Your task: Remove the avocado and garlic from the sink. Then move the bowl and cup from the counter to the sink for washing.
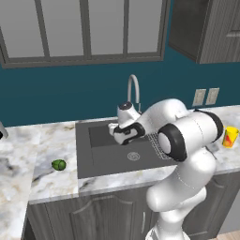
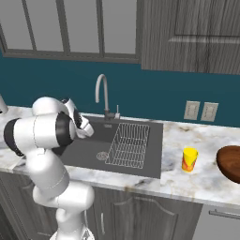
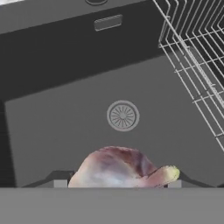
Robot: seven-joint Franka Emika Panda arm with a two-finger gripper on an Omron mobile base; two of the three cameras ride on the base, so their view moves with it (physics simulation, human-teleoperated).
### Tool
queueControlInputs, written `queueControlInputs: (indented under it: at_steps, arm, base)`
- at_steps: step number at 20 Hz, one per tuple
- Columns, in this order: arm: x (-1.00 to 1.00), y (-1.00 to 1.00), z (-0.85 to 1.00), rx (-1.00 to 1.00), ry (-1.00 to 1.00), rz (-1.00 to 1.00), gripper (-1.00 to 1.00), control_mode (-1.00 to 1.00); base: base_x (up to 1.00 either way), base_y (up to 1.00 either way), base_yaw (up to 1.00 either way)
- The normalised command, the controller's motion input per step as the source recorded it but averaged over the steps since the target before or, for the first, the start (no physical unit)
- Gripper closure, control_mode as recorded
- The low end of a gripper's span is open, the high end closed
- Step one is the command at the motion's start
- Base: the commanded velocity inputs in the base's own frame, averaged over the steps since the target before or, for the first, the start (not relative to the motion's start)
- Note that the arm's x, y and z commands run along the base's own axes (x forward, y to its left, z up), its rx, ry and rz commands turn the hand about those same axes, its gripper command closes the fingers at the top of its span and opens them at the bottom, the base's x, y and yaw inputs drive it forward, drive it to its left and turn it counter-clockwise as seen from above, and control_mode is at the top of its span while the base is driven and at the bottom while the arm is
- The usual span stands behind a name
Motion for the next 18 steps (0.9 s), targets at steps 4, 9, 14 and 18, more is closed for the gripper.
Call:
queueControlInputs:
  at_steps: [4,9,14,18]
  arm:
    - [-0.12,0.22,0.47,0.00,0.00,0.12,1.00,-1.00]
    - [-0.18,0.18,0.46,0.00,0.00,0.11,1.00,-1.00]
    - [-0.19,0.27,0.39,0.00,0.00,0.11,1.00,-1.00]
    - [-0.21,0.33,0.28,0.00,0.00,0.12,1.00,-1.00]
  base:
    - [0.00,0.00,0.00]
    - [0.00,0.00,0.00]
    - [0.00,0.00,0.00]
    - [0.00,0.00,0.00]
